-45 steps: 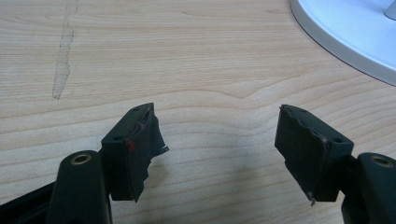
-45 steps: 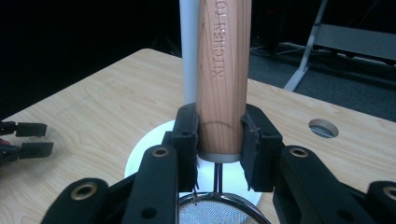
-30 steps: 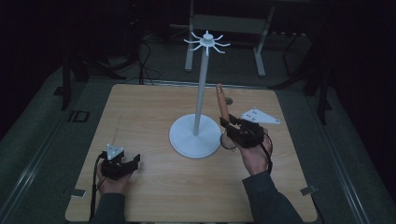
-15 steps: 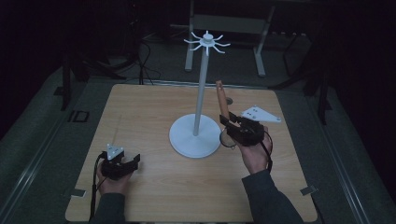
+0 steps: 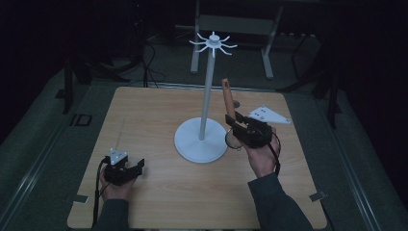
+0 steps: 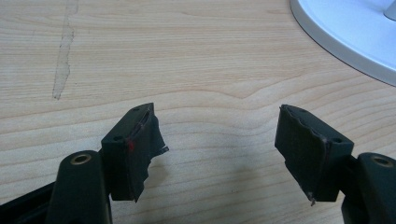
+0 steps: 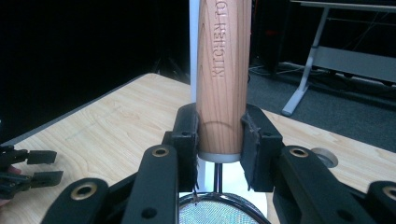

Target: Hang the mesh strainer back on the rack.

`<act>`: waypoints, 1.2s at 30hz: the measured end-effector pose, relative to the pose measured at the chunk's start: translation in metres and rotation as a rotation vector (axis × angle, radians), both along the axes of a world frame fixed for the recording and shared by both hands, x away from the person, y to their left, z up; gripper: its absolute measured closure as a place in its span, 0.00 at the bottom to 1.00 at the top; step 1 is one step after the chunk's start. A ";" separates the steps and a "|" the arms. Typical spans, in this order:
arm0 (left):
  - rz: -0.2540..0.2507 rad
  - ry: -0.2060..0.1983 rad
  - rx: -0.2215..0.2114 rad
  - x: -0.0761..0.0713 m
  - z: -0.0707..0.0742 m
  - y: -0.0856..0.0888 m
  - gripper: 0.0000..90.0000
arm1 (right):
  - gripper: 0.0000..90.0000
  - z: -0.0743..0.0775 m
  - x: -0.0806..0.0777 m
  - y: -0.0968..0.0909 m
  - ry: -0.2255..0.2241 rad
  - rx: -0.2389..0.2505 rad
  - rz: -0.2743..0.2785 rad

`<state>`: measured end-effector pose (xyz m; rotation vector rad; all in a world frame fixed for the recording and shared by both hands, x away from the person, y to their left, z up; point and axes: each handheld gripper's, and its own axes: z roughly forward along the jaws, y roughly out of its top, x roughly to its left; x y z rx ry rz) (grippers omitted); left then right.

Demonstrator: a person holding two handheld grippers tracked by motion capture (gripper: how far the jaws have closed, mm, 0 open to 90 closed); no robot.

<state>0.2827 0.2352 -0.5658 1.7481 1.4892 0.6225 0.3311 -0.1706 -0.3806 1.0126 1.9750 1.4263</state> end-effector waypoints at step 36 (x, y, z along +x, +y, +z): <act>0.001 -0.001 -0.004 0.000 0.000 0.000 0.33 | 0.77 0.024 0.003 0.005 -0.041 0.085 -0.003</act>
